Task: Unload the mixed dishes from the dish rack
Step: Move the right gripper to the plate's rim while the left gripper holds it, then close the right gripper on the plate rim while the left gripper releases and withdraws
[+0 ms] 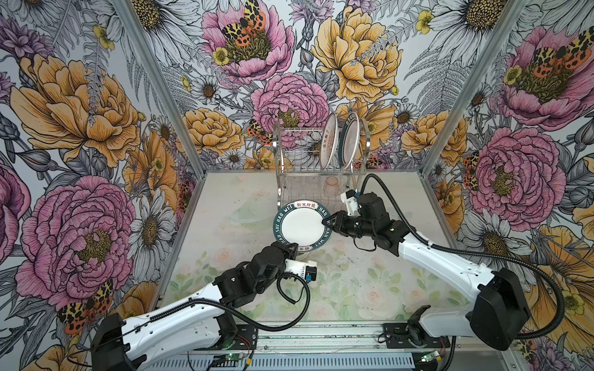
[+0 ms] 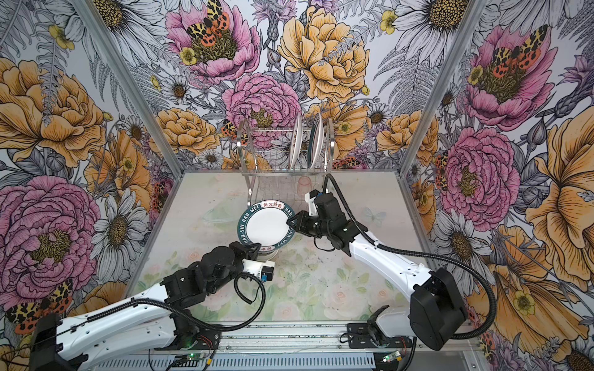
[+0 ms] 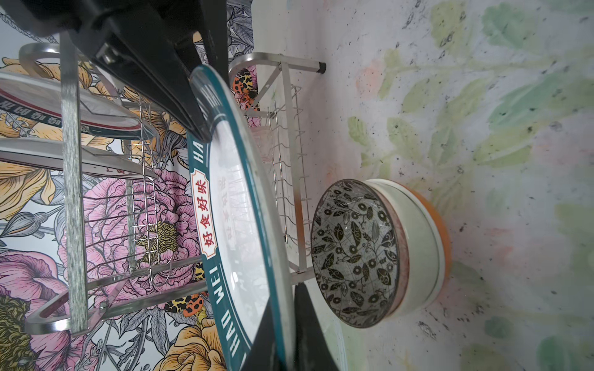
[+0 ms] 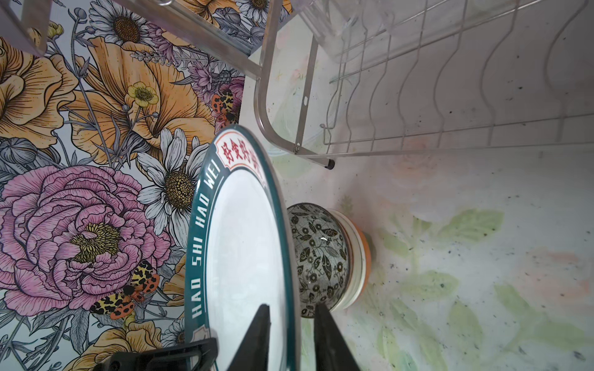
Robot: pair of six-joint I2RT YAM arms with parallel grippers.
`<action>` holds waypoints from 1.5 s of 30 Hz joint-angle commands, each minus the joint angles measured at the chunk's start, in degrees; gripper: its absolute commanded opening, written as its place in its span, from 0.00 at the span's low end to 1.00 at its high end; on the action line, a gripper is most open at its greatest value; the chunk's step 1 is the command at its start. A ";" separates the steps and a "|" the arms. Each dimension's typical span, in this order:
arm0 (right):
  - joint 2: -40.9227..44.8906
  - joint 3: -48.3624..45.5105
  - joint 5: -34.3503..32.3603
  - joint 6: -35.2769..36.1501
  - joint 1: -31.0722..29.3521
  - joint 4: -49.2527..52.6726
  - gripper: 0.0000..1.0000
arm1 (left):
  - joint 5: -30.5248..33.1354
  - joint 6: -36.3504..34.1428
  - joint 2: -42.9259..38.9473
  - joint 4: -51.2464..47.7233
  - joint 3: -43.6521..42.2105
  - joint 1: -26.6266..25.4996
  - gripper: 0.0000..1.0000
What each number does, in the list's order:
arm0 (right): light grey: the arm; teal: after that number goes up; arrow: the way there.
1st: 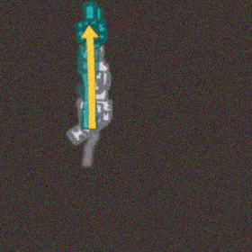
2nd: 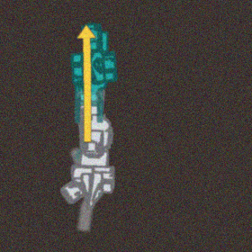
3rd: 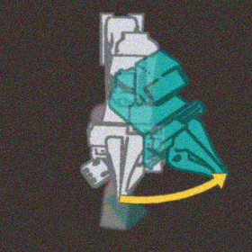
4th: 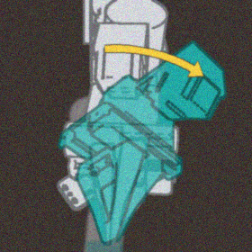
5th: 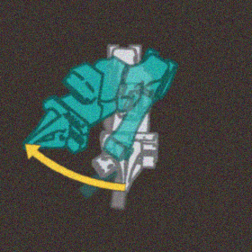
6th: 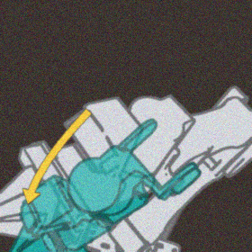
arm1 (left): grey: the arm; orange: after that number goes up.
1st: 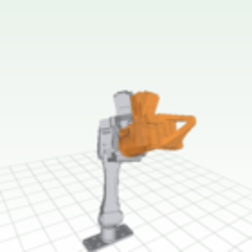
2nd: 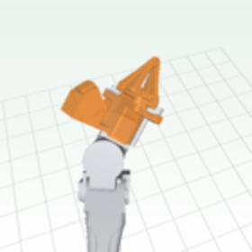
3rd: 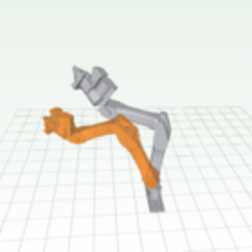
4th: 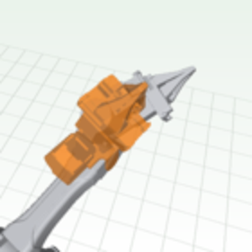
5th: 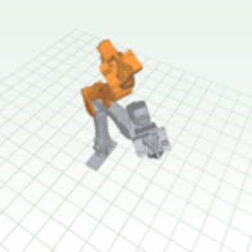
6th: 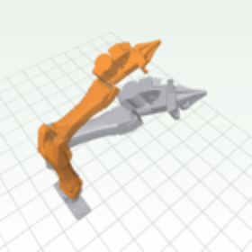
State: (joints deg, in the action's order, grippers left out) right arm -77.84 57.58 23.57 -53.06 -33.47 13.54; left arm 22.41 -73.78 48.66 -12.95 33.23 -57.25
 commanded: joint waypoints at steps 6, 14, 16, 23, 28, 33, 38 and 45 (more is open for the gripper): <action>-1.52 2.75 3.79 0.37 -0.13 1.31 0.09 | 2.21 -0.28 0.38 4.51 0.17 -0.32 0.00; 2.02 2.56 -0.43 1.73 1.34 1.14 0.00 | 2.77 2.76 -0.88 5.63 0.88 -0.35 0.60; 3.82 2.32 -2.00 2.22 2.14 1.22 0.00 | 1.86 4.61 -1.67 4.79 1.81 -0.33 0.67; 12.02 -0.42 -1.04 4.42 10.57 2.99 0.00 | -3.78 18.00 -9.03 -2.40 5.13 -0.19 0.82; 17.18 -1.94 -4.45 9.34 12.90 8.20 0.00 | -5.06 29.40 -14.59 -2.17 7.11 0.45 0.99; 21.01 -3.04 -8.15 11.93 13.26 15.47 0.00 | -11.61 43.46 -14.22 -1.99 11.56 6.72 0.99; 23.18 -6.07 -11.63 14.15 13.35 20.97 0.00 | -31.54 56.17 -9.55 -6.69 16.83 20.05 0.99; 18.19 -9.50 -12.76 16.92 13.35 22.06 0.00 | -46.34 62.16 -3.97 -7.42 18.81 28.79 0.99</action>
State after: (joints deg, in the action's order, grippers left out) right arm -58.41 48.29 11.94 -38.09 -20.53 36.51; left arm -13.52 -16.97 43.38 -17.91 51.00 -30.00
